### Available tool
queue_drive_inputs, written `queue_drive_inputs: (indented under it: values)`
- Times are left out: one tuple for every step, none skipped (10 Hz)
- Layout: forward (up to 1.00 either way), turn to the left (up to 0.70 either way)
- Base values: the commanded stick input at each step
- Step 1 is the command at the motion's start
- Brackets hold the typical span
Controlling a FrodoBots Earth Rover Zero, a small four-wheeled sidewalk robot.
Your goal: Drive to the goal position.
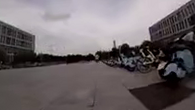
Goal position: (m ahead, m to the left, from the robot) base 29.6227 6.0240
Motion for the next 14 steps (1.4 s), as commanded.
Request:
queue_drive_inputs:
  values:
    - [0.7, 0.0]
    - [0.7, 0.0]
    - [0.7, 0.0]
    - [0.7, 0.0]
    - [0.7, 0.0]
    - [0.7, 0.0]
    - [0.7, 0.0]
    - [0.7, 0.0]
    - [0.7, 0.0]
    - [0.7, 0.0]
    - [0.7, 0.0]
    - [0.7, 0.0]
    - [0.7, 0.0]
    - [0.7, 0.0]
